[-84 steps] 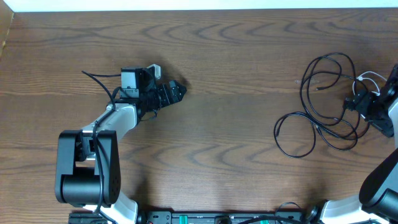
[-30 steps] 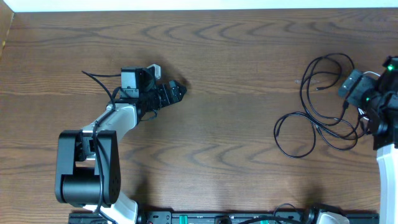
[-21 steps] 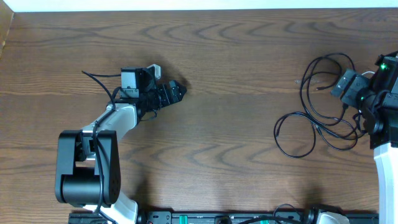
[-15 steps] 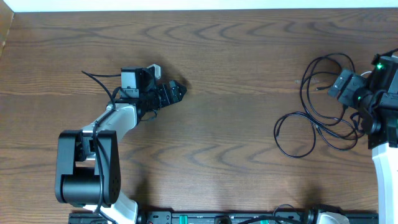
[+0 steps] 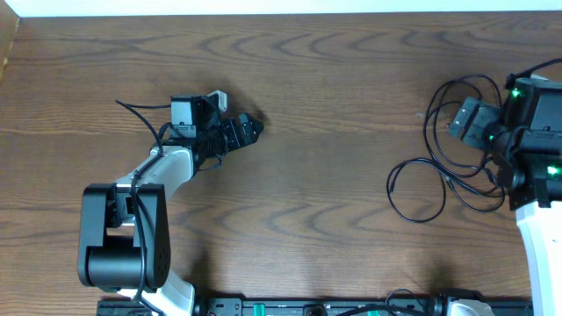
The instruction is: Untangle cables
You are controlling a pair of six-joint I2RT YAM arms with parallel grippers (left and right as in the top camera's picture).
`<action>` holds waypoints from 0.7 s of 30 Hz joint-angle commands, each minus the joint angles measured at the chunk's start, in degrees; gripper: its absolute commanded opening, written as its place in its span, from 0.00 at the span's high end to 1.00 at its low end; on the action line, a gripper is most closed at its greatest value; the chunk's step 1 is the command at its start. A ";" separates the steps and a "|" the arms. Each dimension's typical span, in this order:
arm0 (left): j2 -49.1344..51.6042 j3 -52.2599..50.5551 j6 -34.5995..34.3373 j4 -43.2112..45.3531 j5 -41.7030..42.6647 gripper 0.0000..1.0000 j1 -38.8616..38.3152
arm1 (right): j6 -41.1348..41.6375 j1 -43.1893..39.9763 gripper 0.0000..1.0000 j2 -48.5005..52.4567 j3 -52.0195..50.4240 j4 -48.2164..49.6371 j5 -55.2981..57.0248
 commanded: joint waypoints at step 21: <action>-0.33 -0.24 0.33 0.04 0.33 0.00 -0.13 | 0.59 4.61 0.01 -0.13 -0.13 -0.11 0.31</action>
